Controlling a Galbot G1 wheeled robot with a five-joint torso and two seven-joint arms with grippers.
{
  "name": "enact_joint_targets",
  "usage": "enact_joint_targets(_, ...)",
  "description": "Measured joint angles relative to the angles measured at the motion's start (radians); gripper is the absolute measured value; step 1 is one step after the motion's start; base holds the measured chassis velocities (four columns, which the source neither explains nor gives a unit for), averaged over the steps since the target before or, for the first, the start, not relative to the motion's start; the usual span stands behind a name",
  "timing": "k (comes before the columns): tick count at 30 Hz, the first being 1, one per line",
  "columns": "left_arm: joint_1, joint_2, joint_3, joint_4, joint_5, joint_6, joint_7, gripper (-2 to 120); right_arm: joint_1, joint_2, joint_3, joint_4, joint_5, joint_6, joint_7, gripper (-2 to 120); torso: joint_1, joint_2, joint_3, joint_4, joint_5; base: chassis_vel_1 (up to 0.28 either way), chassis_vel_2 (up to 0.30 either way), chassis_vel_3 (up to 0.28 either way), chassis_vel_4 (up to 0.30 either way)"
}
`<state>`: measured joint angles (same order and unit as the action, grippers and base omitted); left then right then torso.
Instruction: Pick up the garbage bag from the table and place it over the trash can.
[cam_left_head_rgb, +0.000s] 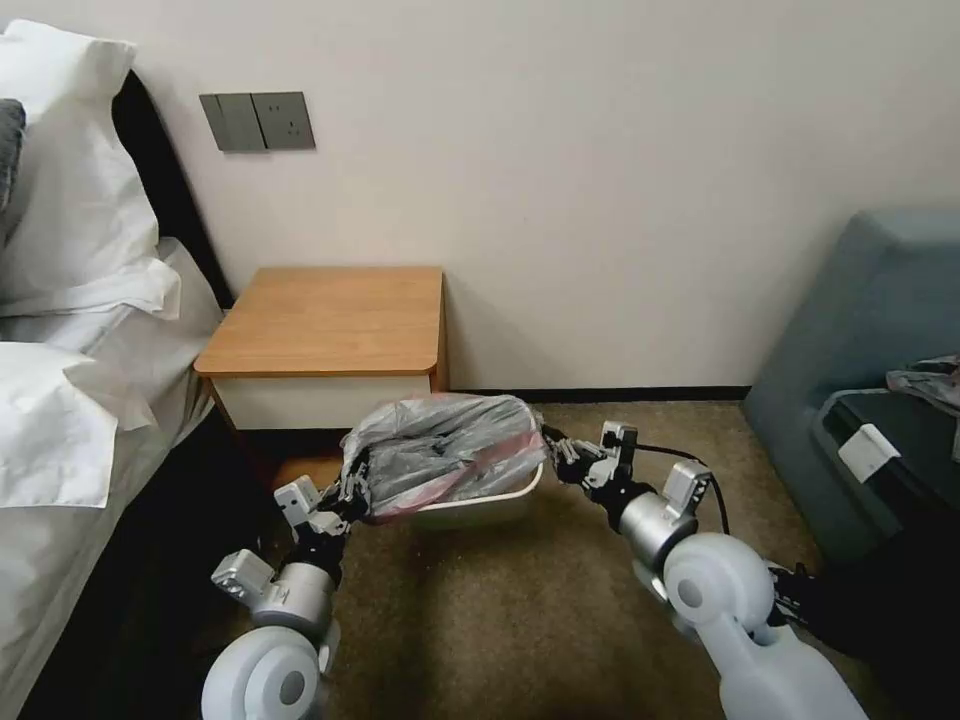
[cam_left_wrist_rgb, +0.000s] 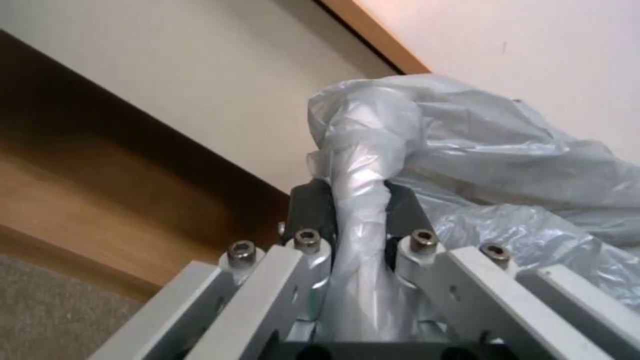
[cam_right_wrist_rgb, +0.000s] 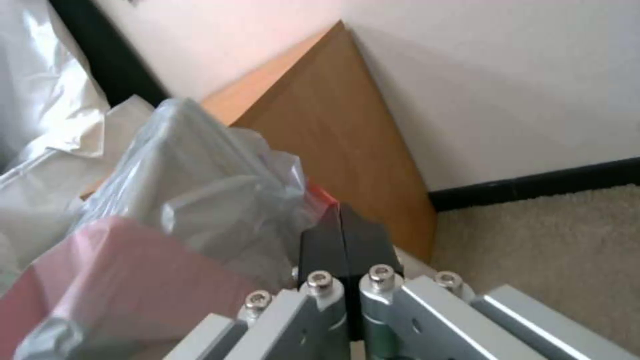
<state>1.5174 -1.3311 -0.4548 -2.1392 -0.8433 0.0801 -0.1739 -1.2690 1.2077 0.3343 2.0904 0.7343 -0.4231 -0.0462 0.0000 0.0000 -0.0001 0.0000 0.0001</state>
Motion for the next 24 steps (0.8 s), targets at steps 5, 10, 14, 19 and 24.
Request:
enact_joint_targets(5,-0.011,0.0,-0.005,0.004,-0.032,0.006,-0.024,6,-0.027,0.004,-0.001,0.032,-0.043,0.002,0.006,0,0.0,0.0,0.0,0.0,-0.0001,0.0,0.0,0.0,0.0)
enact_joint_targets(10,-0.015,0.002,-0.01,0.004,-0.049,0.011,-0.032,6,-0.041,0.011,-0.006,0.034,-0.098,0.014,-0.003,0,0.0,0.0,0.0,0.0,0.0,0.0,0.0,0.0,0.0)
enact_joint_targets(14,-0.017,0.003,-0.01,0.003,-0.052,0.012,-0.034,6,-0.044,0.027,-0.005,0.026,-0.102,0.019,0.008,0,0.0,0.0,0.0,0.0001,0.0,0.0,0.0,0.0,0.0)
enact_joint_targets(19,-0.019,0.002,-0.013,0.004,-0.052,0.01,-0.043,6,-0.072,0.049,0.008,0.059,-0.045,0.04,0.076,3,0.0,0.0,0.0,0.0,-0.0002,0.0,0.0,0.0,0.0)
enact_joint_targets(24,-0.023,0.001,-0.014,0.004,-0.055,0.009,-0.05,6,-0.092,0.113,0.017,0.138,0.334,0.084,0.201,26,0.0,0.0,0.0,0.0,-0.0002,0.0,0.0,0.0,0.0)
